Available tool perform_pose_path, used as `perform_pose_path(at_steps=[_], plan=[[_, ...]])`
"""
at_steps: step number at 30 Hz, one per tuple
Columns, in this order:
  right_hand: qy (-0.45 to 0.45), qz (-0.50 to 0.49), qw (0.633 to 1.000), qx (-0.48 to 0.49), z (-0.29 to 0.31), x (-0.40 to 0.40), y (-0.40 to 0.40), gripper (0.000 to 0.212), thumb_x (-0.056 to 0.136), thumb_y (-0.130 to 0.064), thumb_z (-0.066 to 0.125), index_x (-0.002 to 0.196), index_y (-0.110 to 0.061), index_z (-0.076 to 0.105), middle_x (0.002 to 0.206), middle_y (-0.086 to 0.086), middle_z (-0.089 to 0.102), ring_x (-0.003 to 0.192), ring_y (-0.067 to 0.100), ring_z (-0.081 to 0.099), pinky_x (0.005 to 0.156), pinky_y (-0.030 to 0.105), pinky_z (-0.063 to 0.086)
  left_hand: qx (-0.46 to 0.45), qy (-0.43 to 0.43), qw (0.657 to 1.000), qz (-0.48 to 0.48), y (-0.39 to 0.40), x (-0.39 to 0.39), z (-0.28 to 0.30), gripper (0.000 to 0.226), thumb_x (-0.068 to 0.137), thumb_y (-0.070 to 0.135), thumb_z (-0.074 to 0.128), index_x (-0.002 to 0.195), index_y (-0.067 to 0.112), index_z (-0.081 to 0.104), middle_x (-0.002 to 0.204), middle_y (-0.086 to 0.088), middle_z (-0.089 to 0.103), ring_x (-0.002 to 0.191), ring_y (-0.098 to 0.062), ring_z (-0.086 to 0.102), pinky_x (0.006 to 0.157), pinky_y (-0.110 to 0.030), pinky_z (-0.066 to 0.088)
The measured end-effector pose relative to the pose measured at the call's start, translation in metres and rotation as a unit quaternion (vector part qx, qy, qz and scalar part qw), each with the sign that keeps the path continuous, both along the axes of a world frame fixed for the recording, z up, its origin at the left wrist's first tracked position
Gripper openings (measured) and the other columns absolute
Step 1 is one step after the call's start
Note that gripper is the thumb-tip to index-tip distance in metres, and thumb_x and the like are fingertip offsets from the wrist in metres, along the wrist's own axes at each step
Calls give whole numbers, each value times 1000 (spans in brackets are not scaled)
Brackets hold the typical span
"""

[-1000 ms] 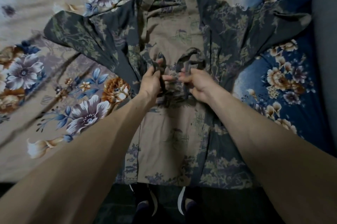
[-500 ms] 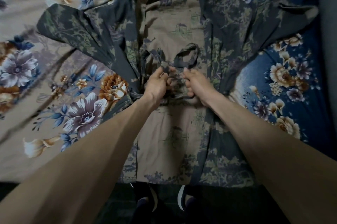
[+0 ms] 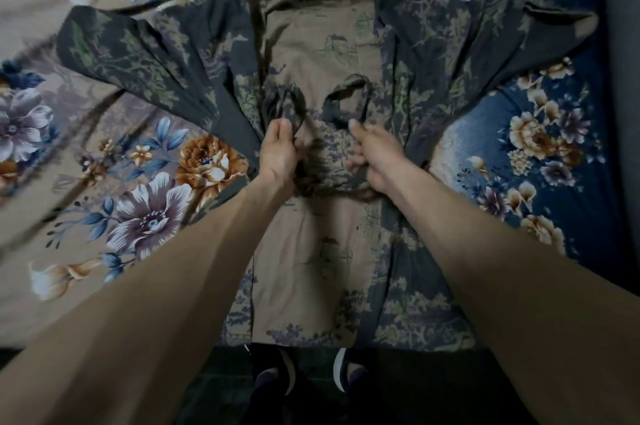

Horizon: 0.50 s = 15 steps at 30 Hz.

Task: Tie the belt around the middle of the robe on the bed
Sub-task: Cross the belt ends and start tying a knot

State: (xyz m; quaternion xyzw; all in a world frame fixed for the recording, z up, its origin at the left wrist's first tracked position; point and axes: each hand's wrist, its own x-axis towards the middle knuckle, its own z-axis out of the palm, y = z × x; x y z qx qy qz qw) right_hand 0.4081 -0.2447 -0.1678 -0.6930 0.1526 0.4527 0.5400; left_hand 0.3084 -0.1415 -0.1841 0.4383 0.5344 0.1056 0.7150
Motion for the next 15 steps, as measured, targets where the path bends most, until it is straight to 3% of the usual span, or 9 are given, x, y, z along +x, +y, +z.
perform_pose_path(at_steps=[1, 3, 5, 6, 8, 9, 11, 13, 15], plan=[[41, -12, 999, 33, 0, -4, 3, 18, 95, -21, 59, 79, -12, 57, 56, 3, 50, 39, 8, 50, 49, 28, 50, -32, -11, 999, 9, -2, 4, 3, 29, 104, 25, 31, 79, 22, 45, 66, 1, 40, 48, -10, 35, 50, -23, 34], [41, 30, 997, 53, -5, -12, 2, 2, 90, -6, 62, 89, -8, 63, 72, 4, 64, 65, 12, 61, 62, 25, 50, -107, -23, 993, 48, -5, 8, 6, 20, 100, 8, 40, 87, 18, 51, 71, 0, 49, 55, -10, 45, 48, -20, 41], [-38, 170, 985, -12, -12, -19, -8, 26, 85, 3, 63, 111, -3, 62, 93, 10, 65, 86, 19, 60, 69, 21, 47, -123, -3, 992, 28, -9, 8, 4, 27, 93, -10, 40, 85, 11, 56, 79, -3, 56, 70, -13, 54, 64, -23, 49], [-78, 233, 968, -50, -13, -22, -13, 31, 84, 1, 65, 114, -3, 62, 99, 12, 66, 92, 21, 59, 73, 22, 48, -107, 12, 994, 6, -11, 5, 0, 31, 93, -11, 39, 82, 10, 58, 80, -4, 58, 74, -14, 55, 71, -25, 49], [-129, 308, 936, -109, -18, -26, -22, 17, 85, -12, 66, 102, -11, 68, 103, 11, 69, 97, 23, 61, 87, 29, 48, -61, 35, 997, -45, -17, -1, -1, 31, 99, 1, 39, 83, 14, 62, 80, -2, 61, 73, -13, 58, 72, -26, 48], [-146, 328, 926, -120, -20, -27, -24, 10, 88, -20, 63, 94, -15, 70, 100, 11, 70, 98, 24, 62, 89, 32, 47, -40, 35, 997, -61, -20, -4, -1, 29, 101, 8, 38, 88, 16, 62, 79, -2, 62, 71, -11, 60, 69, -25, 49], [-145, 346, 919, -117, -20, -28, -24, 30, 93, -38, 55, 91, -13, 71, 86, 9, 66, 87, 24, 60, 81, 34, 46, -10, 13, 997, -72, -24, -8, -2, 23, 103, 14, 35, 104, 17, 58, 76, -4, 61, 63, -10, 62, 59, -21, 52], [-125, 362, 919, -97, -18, -31, -25, 46, 89, -56, 53, 83, -13, 70, 68, 2, 57, 69, 17, 55, 66, 32, 41, 1, 4, 997, -75, -27, -8, -3, 23, 104, 16, 33, 118, 19, 51, 77, -4, 57, 65, -13, 57, 60, -23, 52], [-149, 439, 883, -75, -17, -32, -28, 29, 83, -46, 66, 71, -20, 61, 61, -3, 53, 60, 13, 51, 59, 30, 36, -39, 6, 999, -36, -30, -6, -2, 18, 103, 14, 33, 111, 24, 46, 72, -1, 47, 61, -13, 46, 59, -28, 42]])
